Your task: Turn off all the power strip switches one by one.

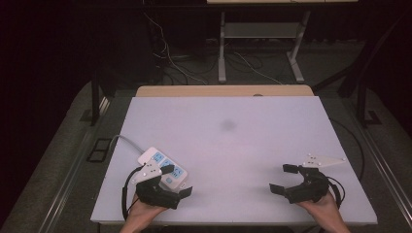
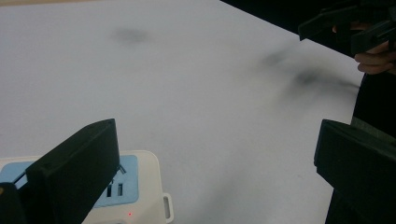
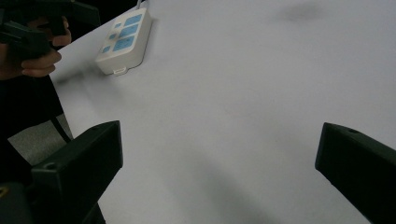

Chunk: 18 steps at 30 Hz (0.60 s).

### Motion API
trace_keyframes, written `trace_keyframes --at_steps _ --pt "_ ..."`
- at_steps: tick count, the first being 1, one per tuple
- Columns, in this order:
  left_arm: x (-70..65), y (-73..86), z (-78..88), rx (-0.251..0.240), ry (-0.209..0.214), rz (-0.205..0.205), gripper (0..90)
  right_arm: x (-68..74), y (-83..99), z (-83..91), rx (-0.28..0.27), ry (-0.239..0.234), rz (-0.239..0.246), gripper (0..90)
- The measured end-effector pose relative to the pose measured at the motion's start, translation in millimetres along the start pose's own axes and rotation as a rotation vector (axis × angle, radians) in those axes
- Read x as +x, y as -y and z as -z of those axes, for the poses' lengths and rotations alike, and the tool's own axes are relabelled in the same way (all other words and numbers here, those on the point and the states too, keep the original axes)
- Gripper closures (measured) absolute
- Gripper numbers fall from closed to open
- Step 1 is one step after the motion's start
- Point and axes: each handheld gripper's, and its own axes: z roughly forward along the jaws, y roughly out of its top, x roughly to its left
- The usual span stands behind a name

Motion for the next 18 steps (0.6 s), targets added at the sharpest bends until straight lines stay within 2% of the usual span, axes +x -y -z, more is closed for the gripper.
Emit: trace_keyframes --at_steps 3,8,18 --pt "-2.1 -2.8 0.8 -0.002 0.006 -0.005 0.0 -0.2 0.0 0.2 0.001 0.0 0.001 0.7" --pt "-2.6 -7.5 1.6 0.021 0.001 -0.02 0.0 0.1 0.2 0.1 0.001 0.0 0.006 0.6" --pt "5.6 -15.5 7.3 0.043 -0.012 -0.001 0.0 0.2 0.6 0.4 0.004 0.003 0.004 0.6"
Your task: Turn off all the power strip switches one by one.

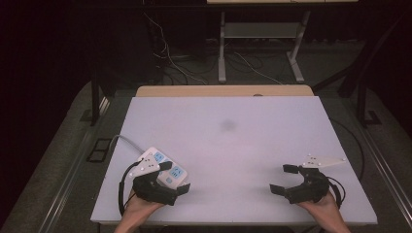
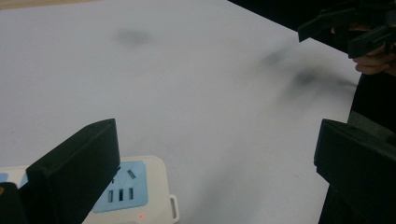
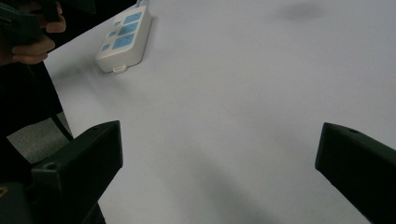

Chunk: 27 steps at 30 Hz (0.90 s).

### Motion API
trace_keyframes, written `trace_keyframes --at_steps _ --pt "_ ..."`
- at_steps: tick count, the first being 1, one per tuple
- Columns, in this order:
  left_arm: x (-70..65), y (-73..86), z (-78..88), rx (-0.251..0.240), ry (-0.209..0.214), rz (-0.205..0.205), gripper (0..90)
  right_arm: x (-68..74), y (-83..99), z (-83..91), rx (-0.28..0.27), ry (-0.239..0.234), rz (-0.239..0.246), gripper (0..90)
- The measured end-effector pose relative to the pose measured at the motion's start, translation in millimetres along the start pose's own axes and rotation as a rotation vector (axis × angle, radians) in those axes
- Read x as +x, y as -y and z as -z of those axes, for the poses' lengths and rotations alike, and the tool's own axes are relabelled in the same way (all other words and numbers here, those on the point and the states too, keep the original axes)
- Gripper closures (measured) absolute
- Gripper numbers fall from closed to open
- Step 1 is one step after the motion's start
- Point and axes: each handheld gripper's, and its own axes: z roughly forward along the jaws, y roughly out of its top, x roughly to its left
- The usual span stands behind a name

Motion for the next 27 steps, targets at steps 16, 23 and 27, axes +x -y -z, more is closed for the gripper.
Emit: trace_keyframes --at_steps 16,23,27 --pt "13.2 -6.3 10.1 0.067 -0.034 0.027 0.0 -0.4 0.5 -1.2 0.005 0.004 -0.005 0.7" --pt "21.2 -8.9 13.8 0.092 -0.037 0.04 0.0 -0.1 0.6 -1.4 0.006 0.005 -0.005 0.6" --pt "25.4 -9.4 13.3 0.115 -0.041 0.04 0.0 -0.3 0.7 -1.8 0.008 0.006 -0.005 0.6"
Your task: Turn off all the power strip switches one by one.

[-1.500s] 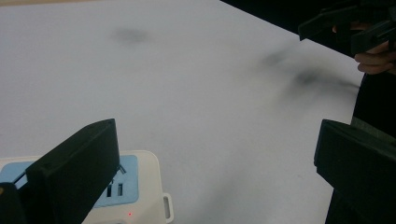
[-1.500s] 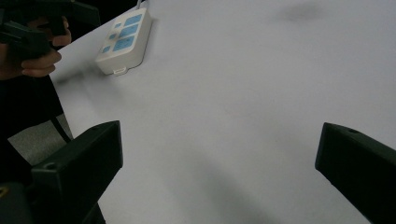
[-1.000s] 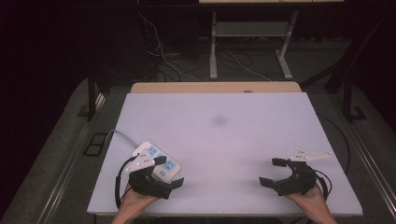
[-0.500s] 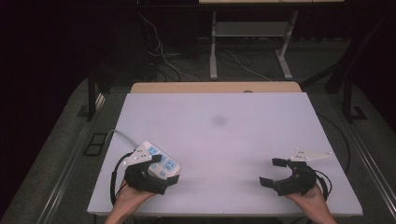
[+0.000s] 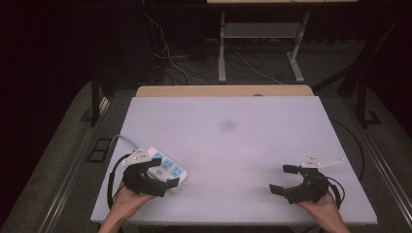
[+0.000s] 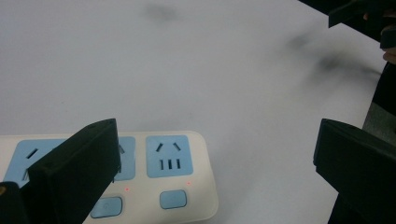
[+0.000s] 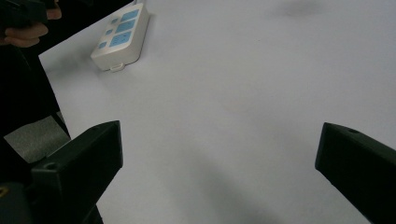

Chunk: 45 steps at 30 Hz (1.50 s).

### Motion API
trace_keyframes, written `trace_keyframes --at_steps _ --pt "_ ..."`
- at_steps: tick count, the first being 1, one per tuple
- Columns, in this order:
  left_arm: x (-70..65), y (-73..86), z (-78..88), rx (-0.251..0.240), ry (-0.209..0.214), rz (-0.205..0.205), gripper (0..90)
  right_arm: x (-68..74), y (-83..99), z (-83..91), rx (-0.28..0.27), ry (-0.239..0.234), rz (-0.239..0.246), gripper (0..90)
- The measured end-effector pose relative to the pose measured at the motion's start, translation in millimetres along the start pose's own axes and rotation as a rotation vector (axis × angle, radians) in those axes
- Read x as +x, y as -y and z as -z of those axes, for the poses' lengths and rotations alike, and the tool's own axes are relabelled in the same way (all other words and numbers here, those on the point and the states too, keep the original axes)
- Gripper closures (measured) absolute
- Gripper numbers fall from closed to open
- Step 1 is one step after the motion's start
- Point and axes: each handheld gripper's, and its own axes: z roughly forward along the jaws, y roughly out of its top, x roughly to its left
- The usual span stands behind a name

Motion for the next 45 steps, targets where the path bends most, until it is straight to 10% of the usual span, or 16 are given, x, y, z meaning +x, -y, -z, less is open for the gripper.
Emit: trace_keyframes --at_steps 23,45 --pt "11.6 -10.0 -10.1 0.153 0.019 -0.027 6.7 1.0 0.9 -1.8 0.007 -0.001 0.008 0.6" --pt "19.1 -15.5 -10.6 0.225 -0.018 -0.072 61.3 0.7 1.3 -1.8 0.016 -0.002 0.015 0.7"
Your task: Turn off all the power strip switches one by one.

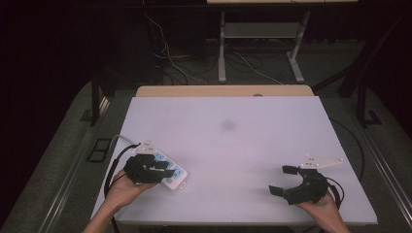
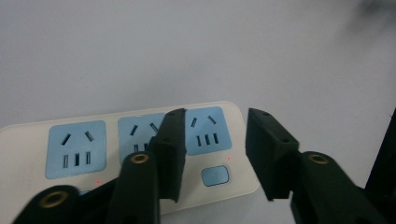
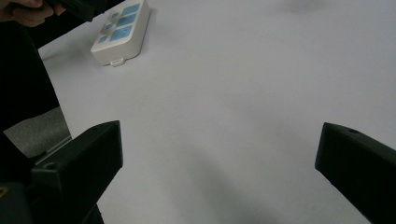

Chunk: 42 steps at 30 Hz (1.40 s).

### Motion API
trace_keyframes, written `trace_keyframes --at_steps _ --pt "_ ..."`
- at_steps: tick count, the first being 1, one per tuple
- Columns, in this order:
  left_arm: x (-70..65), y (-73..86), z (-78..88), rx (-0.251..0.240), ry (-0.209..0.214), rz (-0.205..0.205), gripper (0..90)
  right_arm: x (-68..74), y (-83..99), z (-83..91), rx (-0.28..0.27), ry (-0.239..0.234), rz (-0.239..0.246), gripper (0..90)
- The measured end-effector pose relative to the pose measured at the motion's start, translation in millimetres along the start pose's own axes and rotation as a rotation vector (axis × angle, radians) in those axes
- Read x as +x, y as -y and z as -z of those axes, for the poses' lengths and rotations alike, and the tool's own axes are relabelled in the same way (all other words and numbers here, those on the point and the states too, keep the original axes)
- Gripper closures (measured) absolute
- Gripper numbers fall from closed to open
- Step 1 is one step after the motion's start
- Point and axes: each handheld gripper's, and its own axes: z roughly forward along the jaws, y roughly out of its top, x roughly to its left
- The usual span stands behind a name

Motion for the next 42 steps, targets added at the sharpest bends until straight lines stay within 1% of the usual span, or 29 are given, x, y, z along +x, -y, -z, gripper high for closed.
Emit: trace_keyframes --at_steps 2,5,7,8,11,21,24,32,35,39,42 --pt "1.1 0.1 -1.0 0.007 0.013 0.001 67.4 0.3 0.1 -0.6 0.004 -0.001 0.003 0.6" --pt "3.0 0.2 -2.5 0.03 0.037 0.002 79.5 0.8 0.1 -1.2 0.007 -0.002 0.004 0.7" --pt "3.3 0.7 -3.1 0.043 0.042 -0.004 87.7 1.0 0.2 -1.5 0.008 -0.004 0.005 0.7" --pt "3.2 0.8 -3.6 0.049 0.041 -0.009 88.8 1.0 0.2 -1.5 0.009 -0.004 0.006 0.7" --pt "2.7 1.3 -5.5 0.077 0.038 -0.03 89.1 1.2 0.2 -1.7 0.009 -0.005 0.006 0.6" --pt "2.1 2.9 -11.7 0.139 0.05 -0.052 89.1 1.9 0.4 -3.1 0.017 -0.008 0.011 0.7" --pt "2.7 3.4 -12.5 0.145 0.048 -0.055 89.1 2.0 0.5 -3.3 0.018 -0.008 0.011 0.7" --pt "5.8 5.7 -13.2 0.142 0.037 -0.049 89.1 2.3 0.6 -3.2 0.019 -0.009 0.013 0.7" --pt "5.9 6.4 -13.7 0.14 0.041 -0.046 89.1 2.0 0.5 -3.1 0.017 -0.004 0.01 0.6" --pt "5.2 6.5 -14.6 0.147 0.044 -0.053 89.1 1.9 0.7 -3.2 0.016 -0.003 0.011 0.7" --pt "4.6 7.1 -15.8 0.144 0.052 -0.049 89.1 2.3 0.7 -3.6 0.018 -0.004 0.012 0.6"
